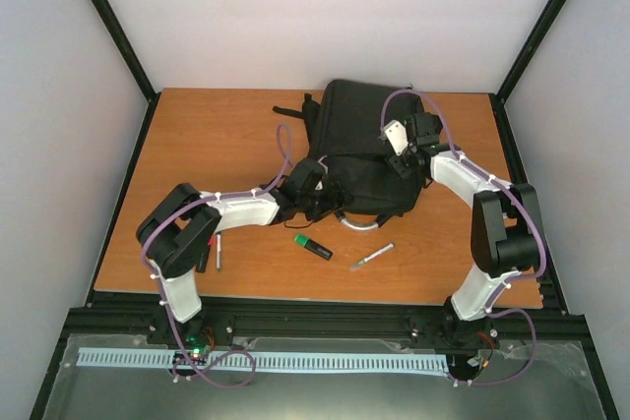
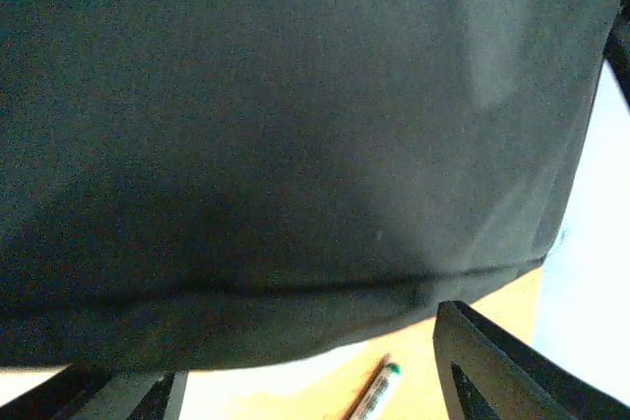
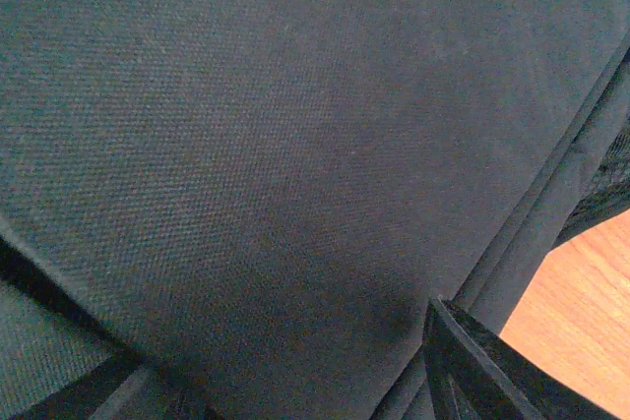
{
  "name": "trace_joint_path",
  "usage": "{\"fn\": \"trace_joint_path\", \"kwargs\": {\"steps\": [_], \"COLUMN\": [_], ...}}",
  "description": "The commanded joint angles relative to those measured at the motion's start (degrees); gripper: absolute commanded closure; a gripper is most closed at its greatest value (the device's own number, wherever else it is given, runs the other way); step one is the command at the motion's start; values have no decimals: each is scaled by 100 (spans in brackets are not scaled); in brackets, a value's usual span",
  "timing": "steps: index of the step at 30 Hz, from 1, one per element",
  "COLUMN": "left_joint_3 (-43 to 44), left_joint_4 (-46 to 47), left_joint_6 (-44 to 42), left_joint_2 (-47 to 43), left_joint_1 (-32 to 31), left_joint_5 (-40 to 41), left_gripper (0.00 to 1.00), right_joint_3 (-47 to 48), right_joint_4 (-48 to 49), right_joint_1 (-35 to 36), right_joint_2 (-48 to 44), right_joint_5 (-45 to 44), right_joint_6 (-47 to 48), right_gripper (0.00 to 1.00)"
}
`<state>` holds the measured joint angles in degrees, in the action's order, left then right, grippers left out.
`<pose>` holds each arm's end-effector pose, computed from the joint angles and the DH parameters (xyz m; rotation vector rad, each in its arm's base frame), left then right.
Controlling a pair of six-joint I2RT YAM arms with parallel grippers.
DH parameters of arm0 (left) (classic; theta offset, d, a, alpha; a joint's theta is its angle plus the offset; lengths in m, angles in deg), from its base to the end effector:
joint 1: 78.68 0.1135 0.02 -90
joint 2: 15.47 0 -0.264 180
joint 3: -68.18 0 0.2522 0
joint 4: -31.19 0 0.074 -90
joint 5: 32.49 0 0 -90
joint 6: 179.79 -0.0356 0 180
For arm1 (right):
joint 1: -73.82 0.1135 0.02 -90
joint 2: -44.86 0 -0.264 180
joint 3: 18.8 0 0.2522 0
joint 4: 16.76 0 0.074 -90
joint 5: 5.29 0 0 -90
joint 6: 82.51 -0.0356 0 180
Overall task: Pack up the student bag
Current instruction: Adjust the student bag at the center of the board.
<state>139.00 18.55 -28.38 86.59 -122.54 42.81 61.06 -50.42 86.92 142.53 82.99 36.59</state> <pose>0.2598 -0.2622 0.1657 -0.2588 2.6244 -1.0971 0.3544 0.0814 0.2123 -0.8789 2.3139 -0.1572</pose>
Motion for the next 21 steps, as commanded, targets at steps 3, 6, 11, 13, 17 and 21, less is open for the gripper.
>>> {"fn": "trace_joint_path", "kwargs": {"steps": [3,6,11,13,17,21], "left_joint_3": [351,432,581,595,633,562], "left_joint_4": [1573,1853,1973,1895,1590,1243], "left_joint_6": [883,1094,1107,1022,737,266], "left_joint_2": [720,948,1093,1023,773,184], "left_joint_1": [-42,-61,-62,-62,-62,-62], "left_joint_5": [-215,-197,-58,46,209,188], "left_gripper": [35,39,62,77,98,99], "right_joint_3": [114,109,115,111,138,208], "right_joint_4": [260,227,157,162,192,196], "right_joint_1": [39,34,39,34,34,39], "right_joint_2": [202,202,206,178,64,-6], "right_joint_5": [-270,-178,-63,-66,-212,-326], "right_joint_6": [-88,-126,-169,-183,-194,-40], "right_gripper": [46,51,55,55,54,42]}}
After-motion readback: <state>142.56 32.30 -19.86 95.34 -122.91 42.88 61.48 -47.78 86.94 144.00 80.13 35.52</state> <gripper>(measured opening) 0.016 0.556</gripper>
